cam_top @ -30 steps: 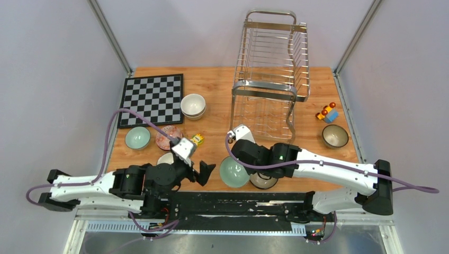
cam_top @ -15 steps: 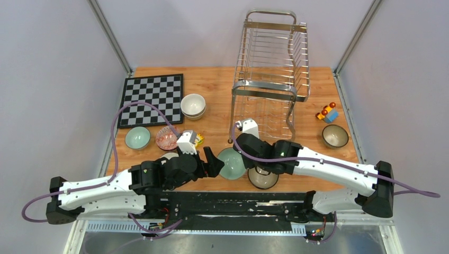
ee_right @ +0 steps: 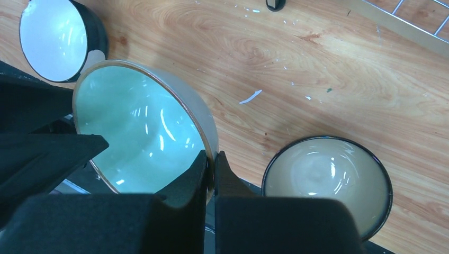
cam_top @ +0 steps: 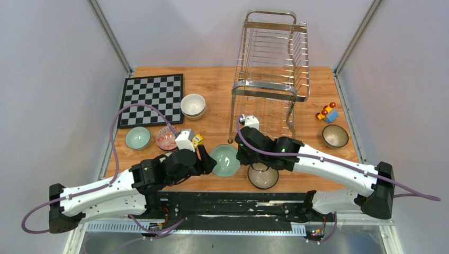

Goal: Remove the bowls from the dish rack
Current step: Place the bowl with the bowl.

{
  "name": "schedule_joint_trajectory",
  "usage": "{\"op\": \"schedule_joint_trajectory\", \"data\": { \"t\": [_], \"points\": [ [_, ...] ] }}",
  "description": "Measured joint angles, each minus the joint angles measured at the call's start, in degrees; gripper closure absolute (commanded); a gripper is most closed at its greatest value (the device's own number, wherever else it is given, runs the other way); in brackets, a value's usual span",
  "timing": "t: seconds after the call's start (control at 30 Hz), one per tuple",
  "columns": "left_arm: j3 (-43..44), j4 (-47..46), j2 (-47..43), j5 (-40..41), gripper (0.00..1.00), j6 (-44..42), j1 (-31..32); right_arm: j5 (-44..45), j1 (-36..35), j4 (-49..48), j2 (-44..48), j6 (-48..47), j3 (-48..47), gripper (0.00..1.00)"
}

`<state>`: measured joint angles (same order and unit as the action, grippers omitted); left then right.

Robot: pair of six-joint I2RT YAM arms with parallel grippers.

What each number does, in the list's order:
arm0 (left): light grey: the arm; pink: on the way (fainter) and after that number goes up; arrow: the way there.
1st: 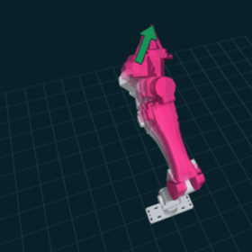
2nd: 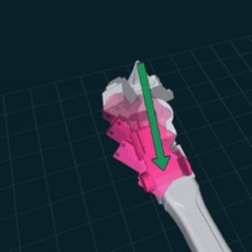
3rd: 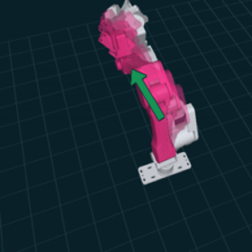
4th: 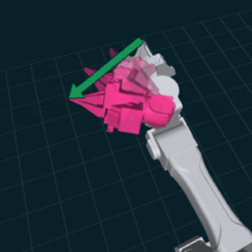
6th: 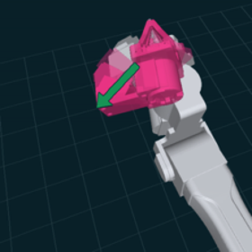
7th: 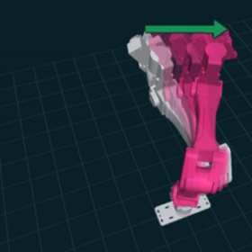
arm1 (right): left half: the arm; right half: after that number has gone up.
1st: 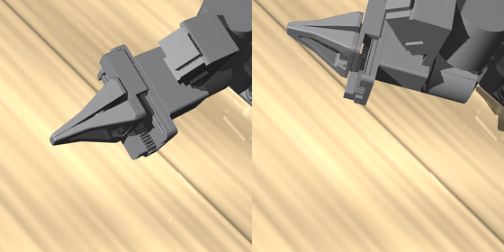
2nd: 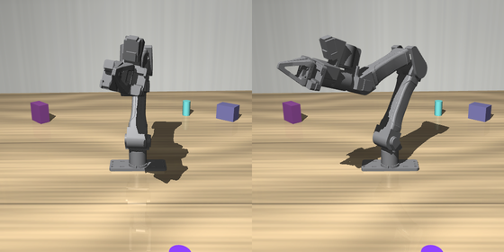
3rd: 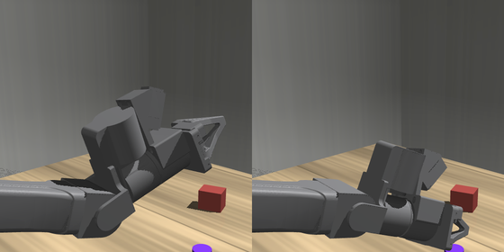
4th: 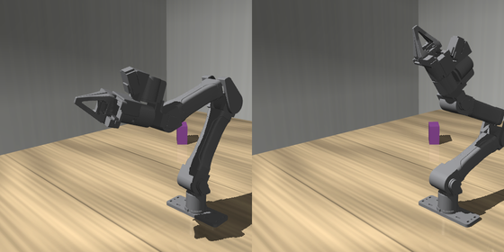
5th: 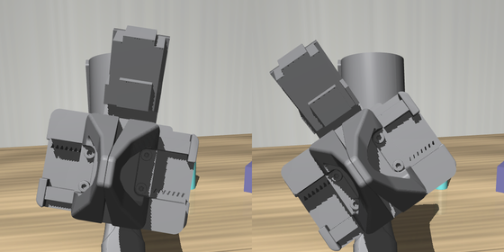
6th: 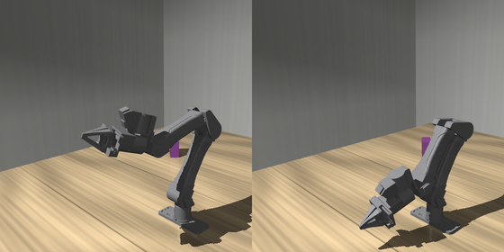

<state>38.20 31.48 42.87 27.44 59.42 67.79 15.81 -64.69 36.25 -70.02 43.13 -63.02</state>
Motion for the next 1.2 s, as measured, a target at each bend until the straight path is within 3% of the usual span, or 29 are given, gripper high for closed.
{"op": "schedule_joint_trajectory", "data": {
  "t": [0.1, 0.43, 0.63, 0.73, 0.9, 0.93, 1.07, 1.1, 1.2],
  "points": [
    [-0.68, -0.74, -0.02, -1.40, 0.56, -0.46, -0.61, -0.17, 0.00, -0.59, 0.00, 0.72, 0.17, 1.00],
    [-0.72, -1.36, 0.94, -2.82, 0.62, -0.61, -1.55, -0.83, 0.13, -1.33, -0.48, 2.05, 1.07, 1.00],
    [-0.72, -0.83, 1.88, -2.71, 0.82, -0.42, -1.79, -1.31, 0.15, -1.95, -0.87, 2.27, 1.07, 1.00],
    [-0.72, -0.46, 2.47, -2.47, 0.97, -0.24, -1.88, -1.38, 0.15, -1.95, -0.87, 2.27, 1.07, 1.00],
    [-0.70, -0.48, 2.95, -1.09, 1.00, 0.20, -2.36, -2.49, 0.15, -2.10, -0.90, 2.27, 1.09, 1.00],
    [-0.68, -0.37, 3.02, -1.01, 1.00, 0.15, -2.36, -2.67, 0.15, -2.14, -0.90, 2.05, 1.11, 0.92],
    [-0.07, 0.98, 3.02, 0.11, 1.00, -0.98, -2.36, -4.17, 0.15, -3.87, -0.74, 0.48, 1.55, 0.43],
    [0.11, 2.01, 2.99, 0.55, 1.00, -1.64, -2.38, -4.90, 0.15, -4.74, -0.44, -0.66, 1.57, 0.36],
    [0.37, 4.90, 2.75, 1.36, 1.00, -3.43, -3.08, -6.38, 0.15, -6.69, 0.94, -3.39, 1.57, 0.25]
  ]
}}
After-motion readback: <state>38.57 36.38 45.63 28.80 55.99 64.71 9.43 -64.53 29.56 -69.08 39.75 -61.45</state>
